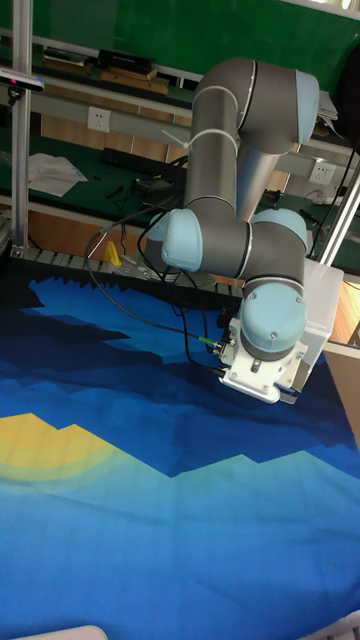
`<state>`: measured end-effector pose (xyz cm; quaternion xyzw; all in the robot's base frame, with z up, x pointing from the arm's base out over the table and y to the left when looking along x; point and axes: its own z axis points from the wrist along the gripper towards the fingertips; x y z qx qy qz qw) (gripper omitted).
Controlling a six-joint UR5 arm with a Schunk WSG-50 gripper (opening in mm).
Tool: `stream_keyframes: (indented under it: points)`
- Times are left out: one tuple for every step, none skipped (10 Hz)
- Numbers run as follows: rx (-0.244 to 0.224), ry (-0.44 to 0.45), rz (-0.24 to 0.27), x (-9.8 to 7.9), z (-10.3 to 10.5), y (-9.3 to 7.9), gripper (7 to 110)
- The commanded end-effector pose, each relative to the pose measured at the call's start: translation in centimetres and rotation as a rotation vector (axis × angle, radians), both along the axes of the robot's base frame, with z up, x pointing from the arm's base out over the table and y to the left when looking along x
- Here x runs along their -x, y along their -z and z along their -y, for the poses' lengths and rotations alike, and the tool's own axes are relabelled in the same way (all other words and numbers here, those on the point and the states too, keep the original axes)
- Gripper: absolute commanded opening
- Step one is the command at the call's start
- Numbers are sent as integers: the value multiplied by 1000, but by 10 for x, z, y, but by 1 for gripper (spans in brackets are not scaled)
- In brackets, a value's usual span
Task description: Grasp the handle and open the drawer
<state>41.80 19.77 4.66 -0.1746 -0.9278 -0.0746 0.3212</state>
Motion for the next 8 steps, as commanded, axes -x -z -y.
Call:
stream_keyframes:
  points:
    - [-21, 18, 23, -3, -11, -8, 7]
    - [-24, 29, 48, -6, -16, -8, 7]
    - [-26, 35, 65, -7, -19, -5, 7]
    - [-32, 36, 67, -7, -18, -4, 7]
    - [-33, 35, 70, -8, -17, -2, 7]
    - [-32, 35, 72, -8, -15, -1, 7]
    - [-33, 33, 72, -7, -15, -2, 7]
    - [-33, 32, 76, -9, -13, -4, 7]
